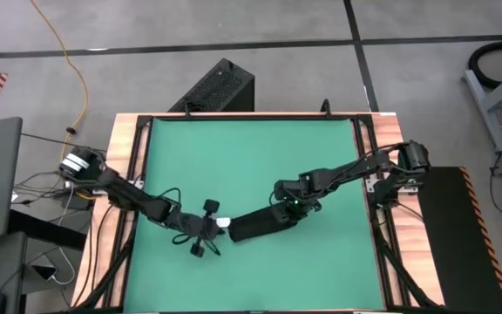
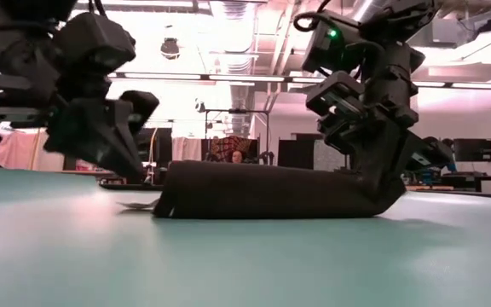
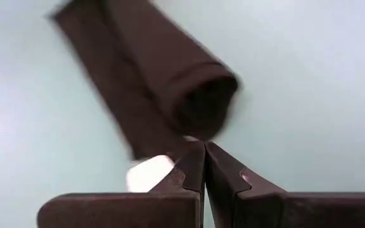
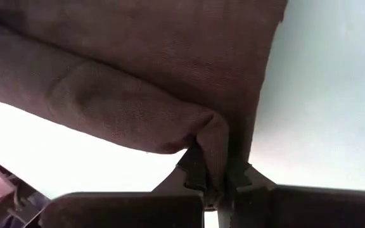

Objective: Roll towel into tight, uniform cylinder
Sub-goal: Roll the towel

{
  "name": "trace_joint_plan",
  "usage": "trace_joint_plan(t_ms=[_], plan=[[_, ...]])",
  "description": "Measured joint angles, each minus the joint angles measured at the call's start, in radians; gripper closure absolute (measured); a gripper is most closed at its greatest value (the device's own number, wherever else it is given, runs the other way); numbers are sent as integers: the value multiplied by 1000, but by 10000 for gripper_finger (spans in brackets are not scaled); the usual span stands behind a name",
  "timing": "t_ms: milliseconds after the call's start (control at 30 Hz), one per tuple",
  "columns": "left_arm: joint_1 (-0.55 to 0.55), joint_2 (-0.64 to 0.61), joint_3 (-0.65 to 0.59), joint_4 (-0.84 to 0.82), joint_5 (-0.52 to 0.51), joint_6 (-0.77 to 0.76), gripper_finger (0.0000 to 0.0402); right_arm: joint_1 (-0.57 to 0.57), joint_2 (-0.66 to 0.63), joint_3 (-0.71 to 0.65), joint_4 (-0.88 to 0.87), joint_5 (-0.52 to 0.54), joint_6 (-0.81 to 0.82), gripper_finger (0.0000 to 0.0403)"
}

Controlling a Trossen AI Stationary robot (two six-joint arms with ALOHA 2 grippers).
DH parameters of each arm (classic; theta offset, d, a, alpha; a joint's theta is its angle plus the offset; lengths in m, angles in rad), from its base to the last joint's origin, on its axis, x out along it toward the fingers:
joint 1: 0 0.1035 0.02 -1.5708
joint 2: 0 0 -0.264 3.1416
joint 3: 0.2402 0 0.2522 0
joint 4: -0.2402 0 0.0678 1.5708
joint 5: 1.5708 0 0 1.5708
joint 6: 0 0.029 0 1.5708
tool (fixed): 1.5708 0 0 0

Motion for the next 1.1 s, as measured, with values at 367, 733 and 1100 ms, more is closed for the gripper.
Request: trace_joint_plan(t_ms=[367,733,1100], plan=[[-67,-147,37,77,-149,170,402,30,0,1,13,73,-25,383],[-65,96,234,32,-150,474,401,20,0,1,17,73,-29,380],[18,240,312,-86,-164,393,401,29,0,2,24,77,-35,380]])
